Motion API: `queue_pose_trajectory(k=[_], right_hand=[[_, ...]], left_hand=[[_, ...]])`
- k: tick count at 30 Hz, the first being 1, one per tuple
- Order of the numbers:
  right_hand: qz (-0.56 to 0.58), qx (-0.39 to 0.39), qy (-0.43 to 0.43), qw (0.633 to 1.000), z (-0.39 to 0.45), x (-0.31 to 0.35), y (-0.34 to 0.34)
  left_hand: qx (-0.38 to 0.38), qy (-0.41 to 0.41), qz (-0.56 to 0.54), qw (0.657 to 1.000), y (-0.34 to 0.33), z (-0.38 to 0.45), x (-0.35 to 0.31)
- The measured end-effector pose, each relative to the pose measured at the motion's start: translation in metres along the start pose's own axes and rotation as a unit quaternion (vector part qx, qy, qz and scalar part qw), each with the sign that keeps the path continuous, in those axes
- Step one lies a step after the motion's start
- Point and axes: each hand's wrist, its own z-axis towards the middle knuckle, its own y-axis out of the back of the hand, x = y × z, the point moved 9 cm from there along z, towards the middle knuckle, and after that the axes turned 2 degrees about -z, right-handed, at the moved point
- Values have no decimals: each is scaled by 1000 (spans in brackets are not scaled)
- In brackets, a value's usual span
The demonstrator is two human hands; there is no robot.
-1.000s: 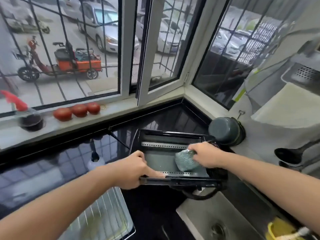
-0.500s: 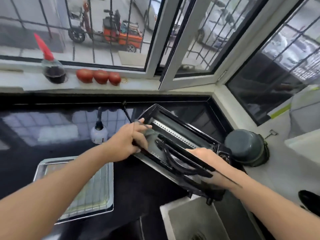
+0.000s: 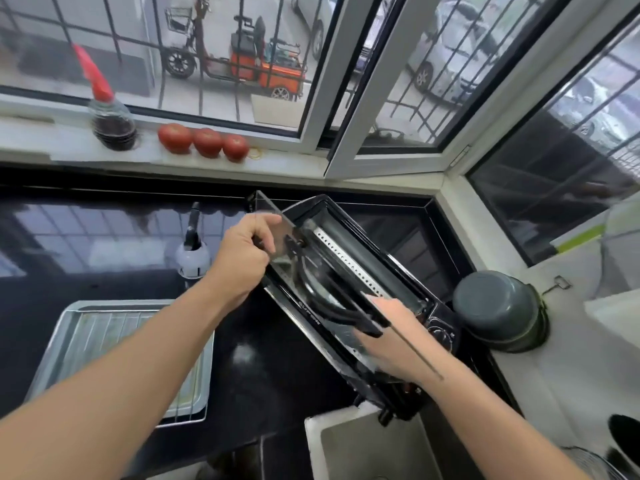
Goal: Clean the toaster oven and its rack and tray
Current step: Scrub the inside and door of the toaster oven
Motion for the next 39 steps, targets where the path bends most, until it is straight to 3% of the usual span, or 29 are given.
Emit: queue_pose_trajectory(k=[4,7,11,13,15,18,20,22,25,29,34,39], right_hand=[[-18,-6,-40,999,26,4,-17],[-118,-75,-28,990,36,20,-5],[-119,-127,-35,984,47,25,1],[-108,-125,-55,985,48,19,2],[-91,-119,-74,986,47,10,8],[-93,-115,-84,986,42,2,18],[-99,-135,-65,984,40,6,26],[-127,-155,-33,979,40,13,29],[-193,-161,6,968,46,26,23],[-218,-141,72,963,48,43,7],[-261,-117,75,955,54,6,17],[-226,-91,46,969,73,-39,43]], left_hand=[[-38,58,-87,994,-9,18,-14],[-44,97,-238,965,-24,27,-22],[-60,172,-290,939,-29,44,3],[-26,168,-257,951,-25,42,22],[-25,201,-268,942,-20,12,16],[0,285,-362,887,-43,-48,-31],[84,275,-397,872,-62,-72,-64],[139,278,-335,889,-84,-80,-84],[52,308,-245,918,-82,-74,-84],[-37,283,-187,940,-53,-72,-78],[-39,284,-217,933,-33,-79,-70],[-38,270,-248,930,-27,-80,-61]])
